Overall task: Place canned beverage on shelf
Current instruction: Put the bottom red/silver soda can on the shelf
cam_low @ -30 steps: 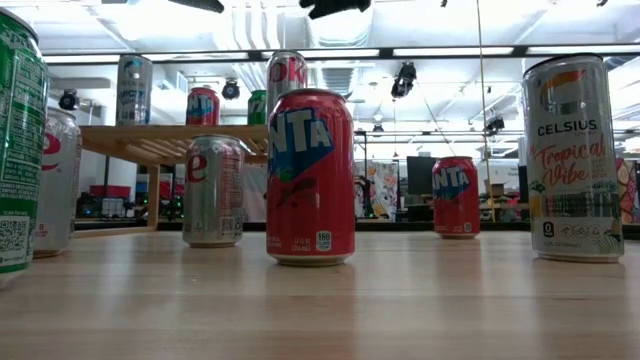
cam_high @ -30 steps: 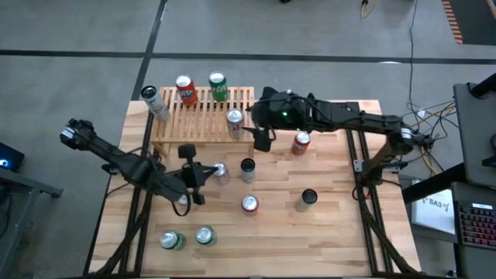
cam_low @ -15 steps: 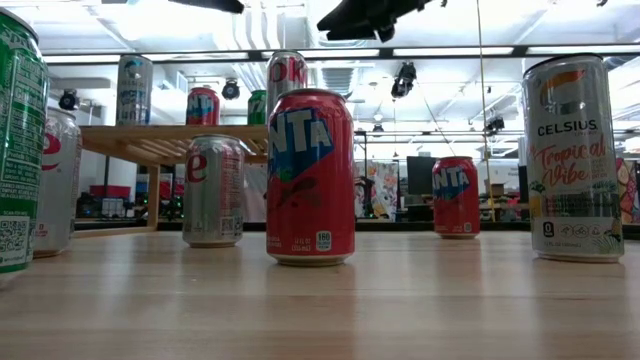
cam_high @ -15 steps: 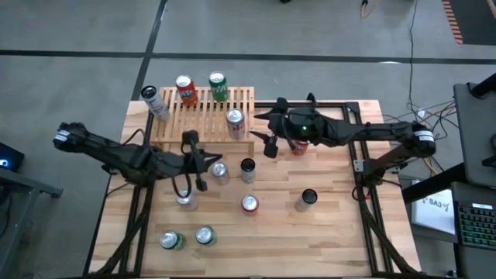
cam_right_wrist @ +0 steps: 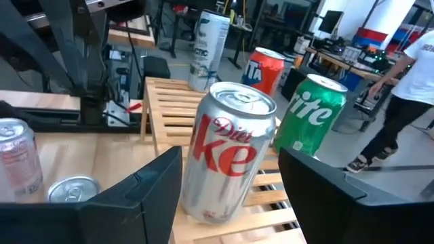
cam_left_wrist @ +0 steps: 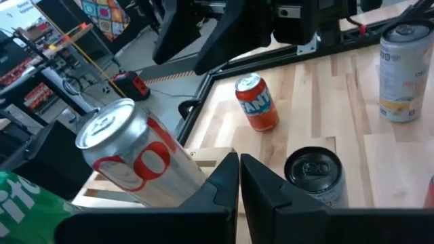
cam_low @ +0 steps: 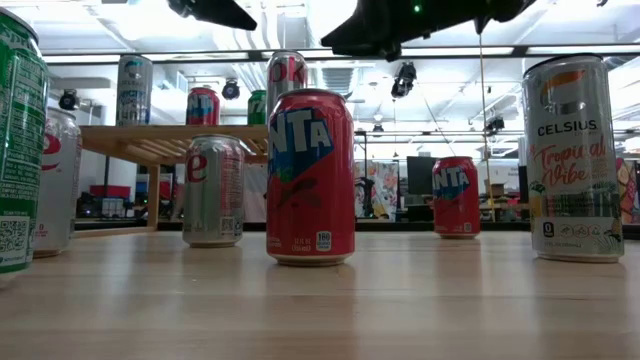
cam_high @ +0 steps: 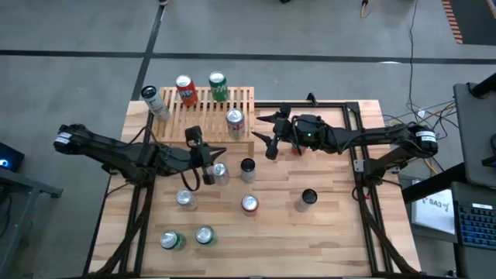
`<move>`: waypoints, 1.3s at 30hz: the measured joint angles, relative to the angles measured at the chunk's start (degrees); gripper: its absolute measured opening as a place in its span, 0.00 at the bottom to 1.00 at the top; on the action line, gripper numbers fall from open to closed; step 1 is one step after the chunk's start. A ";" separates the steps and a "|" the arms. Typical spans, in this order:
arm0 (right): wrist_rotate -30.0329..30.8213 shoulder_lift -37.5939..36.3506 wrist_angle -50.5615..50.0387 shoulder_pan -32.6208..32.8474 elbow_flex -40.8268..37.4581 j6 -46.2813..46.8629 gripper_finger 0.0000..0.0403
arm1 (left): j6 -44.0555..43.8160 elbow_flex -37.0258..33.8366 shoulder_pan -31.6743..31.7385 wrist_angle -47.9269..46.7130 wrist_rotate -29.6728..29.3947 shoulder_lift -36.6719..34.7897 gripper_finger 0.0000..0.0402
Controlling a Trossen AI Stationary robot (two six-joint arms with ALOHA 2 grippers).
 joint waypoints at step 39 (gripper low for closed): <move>7.28 2.16 0.11 -0.18 1.33 -0.32 0.45 | 2.76 0.04 3.69 1.55 -4.37 7.95 0.00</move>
